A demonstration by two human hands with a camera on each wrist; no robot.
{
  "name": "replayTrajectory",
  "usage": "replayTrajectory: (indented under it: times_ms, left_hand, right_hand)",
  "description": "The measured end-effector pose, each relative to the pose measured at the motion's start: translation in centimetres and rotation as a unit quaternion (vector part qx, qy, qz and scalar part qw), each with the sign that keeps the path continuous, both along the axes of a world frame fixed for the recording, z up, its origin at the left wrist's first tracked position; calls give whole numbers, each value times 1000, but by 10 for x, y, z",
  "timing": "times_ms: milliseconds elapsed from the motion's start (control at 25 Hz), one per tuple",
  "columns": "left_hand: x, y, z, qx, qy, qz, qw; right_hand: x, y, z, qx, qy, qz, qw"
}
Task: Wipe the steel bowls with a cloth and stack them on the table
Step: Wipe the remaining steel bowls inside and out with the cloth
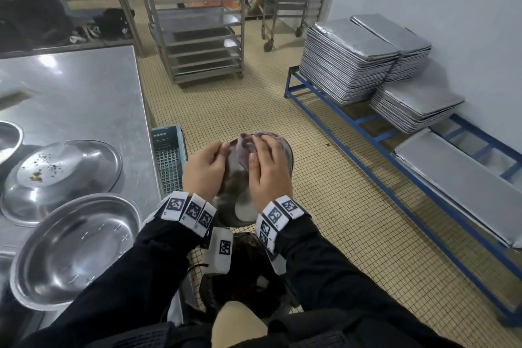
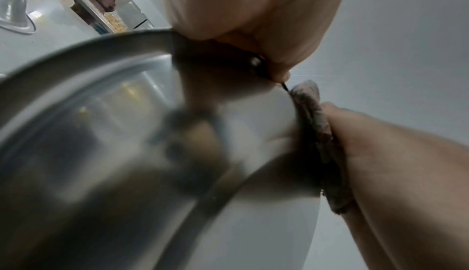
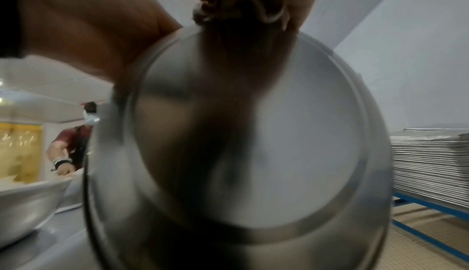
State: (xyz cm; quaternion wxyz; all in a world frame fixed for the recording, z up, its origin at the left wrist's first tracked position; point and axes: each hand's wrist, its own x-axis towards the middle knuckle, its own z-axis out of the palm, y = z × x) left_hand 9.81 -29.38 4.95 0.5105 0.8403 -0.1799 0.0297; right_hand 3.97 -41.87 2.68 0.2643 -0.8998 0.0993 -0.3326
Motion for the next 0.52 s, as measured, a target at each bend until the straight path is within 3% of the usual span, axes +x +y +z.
replayTrajectory:
  times_ms: [120, 200, 240, 360, 440, 520]
  left_hand:
    - [1, 3, 1, -22, 13, 12, 1000]
    - [3, 7, 1, -18, 13, 23, 999]
    - [4, 9, 2, -13, 11, 29, 999]
    - [6, 10, 4, -8, 16, 43, 999]
    - [6, 6, 8, -16, 11, 45, 999]
    - [4, 1, 13, -8, -16, 46, 999]
  right_hand:
    - [7, -18, 4, 125, 38, -50, 990]
    - [5, -36, -2, 238, 104, -98, 961]
    - [0, -39, -5, 247, 122, -106, 955]
    - [-13, -24, -3, 182, 89, -39, 979]
    - [-10, -2, 3, 82, 43, 15, 996]
    - [2, 13, 9, -20, 28, -1, 999]
